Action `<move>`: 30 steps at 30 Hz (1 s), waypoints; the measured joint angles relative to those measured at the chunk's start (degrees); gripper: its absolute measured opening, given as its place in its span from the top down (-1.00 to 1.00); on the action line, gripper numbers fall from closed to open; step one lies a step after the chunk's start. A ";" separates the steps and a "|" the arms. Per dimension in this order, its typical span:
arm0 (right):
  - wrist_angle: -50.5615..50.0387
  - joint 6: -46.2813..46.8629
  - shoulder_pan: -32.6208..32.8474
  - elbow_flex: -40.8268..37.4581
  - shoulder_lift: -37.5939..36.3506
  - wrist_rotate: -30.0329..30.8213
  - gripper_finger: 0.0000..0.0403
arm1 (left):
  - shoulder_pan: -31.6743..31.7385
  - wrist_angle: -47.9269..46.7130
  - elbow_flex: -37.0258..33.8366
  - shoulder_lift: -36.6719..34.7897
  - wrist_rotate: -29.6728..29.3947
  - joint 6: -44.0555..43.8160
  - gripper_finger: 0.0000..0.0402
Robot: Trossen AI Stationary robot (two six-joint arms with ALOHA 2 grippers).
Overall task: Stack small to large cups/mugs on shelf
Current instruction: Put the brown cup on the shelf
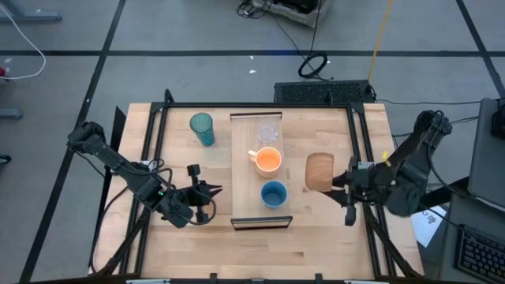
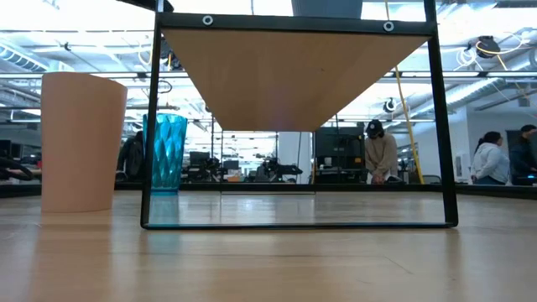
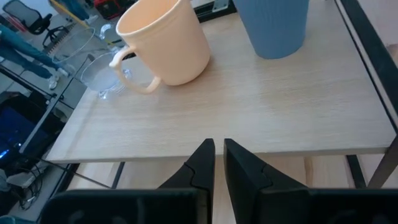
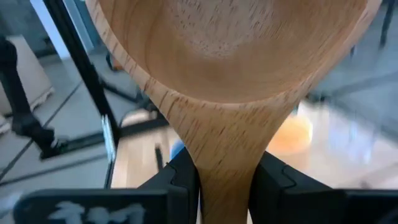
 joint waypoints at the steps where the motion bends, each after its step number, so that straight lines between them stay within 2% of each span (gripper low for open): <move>1: 3.90 -4.61 -0.93 0.00 0.00 0.02 0.61 | 0.00 0.23 0.00 0.00 0.00 0.26 0.81; 8: 22.25 -28.54 -6.61 0.02 0.00 0.10 0.61 | 0.00 0.63 0.00 0.00 0.00 0.72 0.81; 15: 32.63 -42.89 -14.28 0.02 2.67 -2.07 0.61 | 0.02 0.95 0.00 0.00 -0.73 1.11 0.81; 22: 47.21 -59.10 -22.19 0.04 8.77 -4.98 0.61 | 0.23 3.25 0.02 -1.60 -2.70 2.49 0.81; 30: 47.97 -61.26 -26.73 4.58 17.05 -5.01 0.61 | 0.23 3.58 0.04 -6.74 -2.69 2.60 0.81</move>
